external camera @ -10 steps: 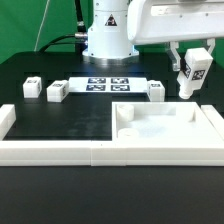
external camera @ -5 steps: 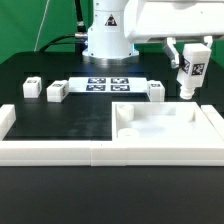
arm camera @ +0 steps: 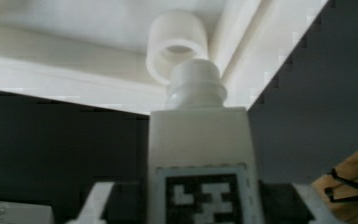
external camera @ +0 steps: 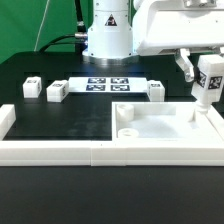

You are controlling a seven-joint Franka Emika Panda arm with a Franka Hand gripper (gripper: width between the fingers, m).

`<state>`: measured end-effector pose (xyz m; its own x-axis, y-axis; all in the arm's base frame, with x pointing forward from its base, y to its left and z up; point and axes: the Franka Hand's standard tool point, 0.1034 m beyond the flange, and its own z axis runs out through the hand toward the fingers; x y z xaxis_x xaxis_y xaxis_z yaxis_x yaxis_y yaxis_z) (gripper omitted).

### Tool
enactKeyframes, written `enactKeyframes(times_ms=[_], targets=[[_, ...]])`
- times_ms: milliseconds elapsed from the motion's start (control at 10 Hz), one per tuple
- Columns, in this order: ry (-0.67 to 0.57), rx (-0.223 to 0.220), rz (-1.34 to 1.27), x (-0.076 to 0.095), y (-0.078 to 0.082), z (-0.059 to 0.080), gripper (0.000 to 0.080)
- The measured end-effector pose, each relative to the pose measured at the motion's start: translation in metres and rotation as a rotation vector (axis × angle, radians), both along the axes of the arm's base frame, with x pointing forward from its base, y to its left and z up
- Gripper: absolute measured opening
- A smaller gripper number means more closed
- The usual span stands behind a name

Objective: Assemble one leg

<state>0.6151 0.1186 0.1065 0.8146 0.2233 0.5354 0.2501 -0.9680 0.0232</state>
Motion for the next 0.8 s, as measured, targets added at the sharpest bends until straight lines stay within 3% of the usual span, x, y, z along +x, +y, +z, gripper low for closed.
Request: enactKeyframes(times_ms=[400,800], targets=[[-0.044,0.006,-0.001,0.005,0.002,-0.024,0.029],[-0.057,-0.003,0.009,0.006,0.0,-0.025,0.029]])
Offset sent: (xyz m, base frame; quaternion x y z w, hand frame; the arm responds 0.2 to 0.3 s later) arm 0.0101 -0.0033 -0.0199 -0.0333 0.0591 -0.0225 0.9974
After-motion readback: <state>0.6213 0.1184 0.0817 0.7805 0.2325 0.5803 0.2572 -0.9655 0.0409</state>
